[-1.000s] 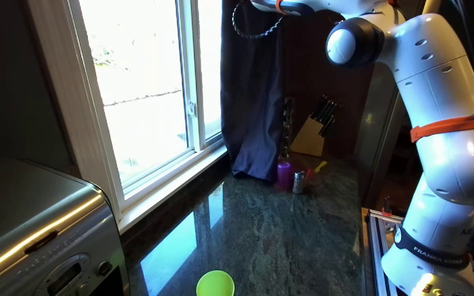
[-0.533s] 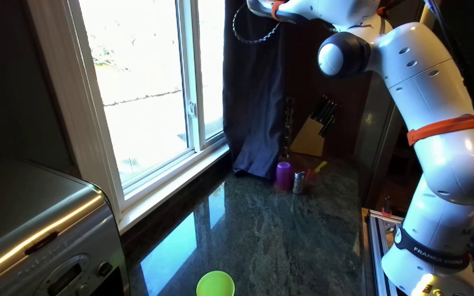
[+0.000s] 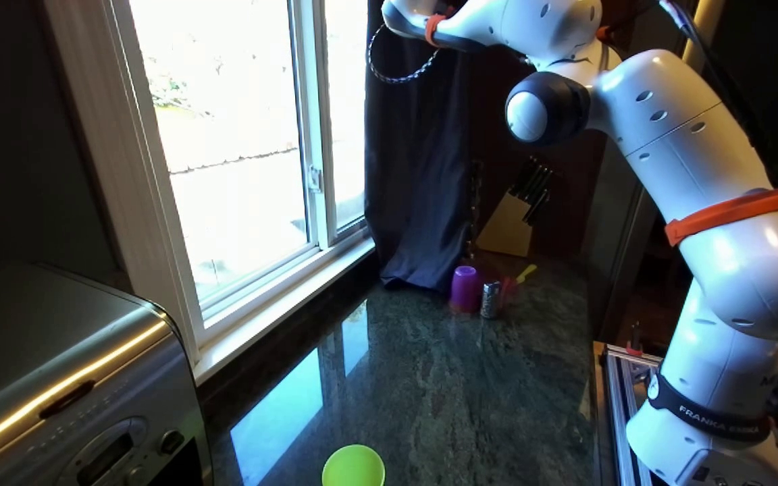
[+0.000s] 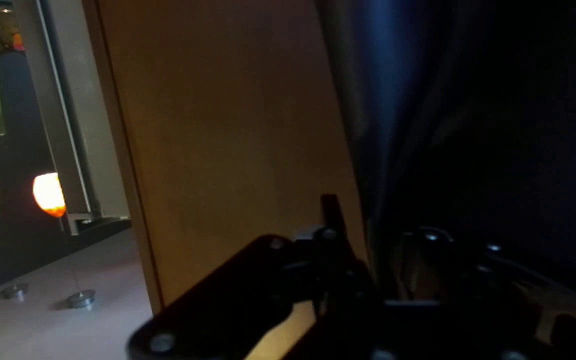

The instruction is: Pull the curtain to the right

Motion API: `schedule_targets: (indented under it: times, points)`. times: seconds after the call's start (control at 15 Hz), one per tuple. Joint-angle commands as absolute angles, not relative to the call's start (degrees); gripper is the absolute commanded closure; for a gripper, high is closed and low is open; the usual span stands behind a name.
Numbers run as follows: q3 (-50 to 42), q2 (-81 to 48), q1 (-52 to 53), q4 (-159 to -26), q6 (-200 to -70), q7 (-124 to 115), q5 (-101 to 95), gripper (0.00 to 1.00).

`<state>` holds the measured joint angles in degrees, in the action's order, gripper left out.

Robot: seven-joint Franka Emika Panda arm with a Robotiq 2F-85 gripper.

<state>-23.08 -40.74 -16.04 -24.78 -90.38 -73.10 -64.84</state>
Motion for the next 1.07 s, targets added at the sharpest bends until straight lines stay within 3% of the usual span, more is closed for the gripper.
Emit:
schedule_targets:
  times: [0.0, 0.4, 1.0]
  points:
    - [-25.08, -40.63, -16.06, -25.42, -92.25, -66.94, -67.95, 0.42]
    - [-21.09, -37.26, -17.37, -25.46, -103.64, -48.85, -64.22, 0.01]
    - [-15.34, -31.13, -16.31, -25.40, -99.82, -33.20, -44.44, 0.00]
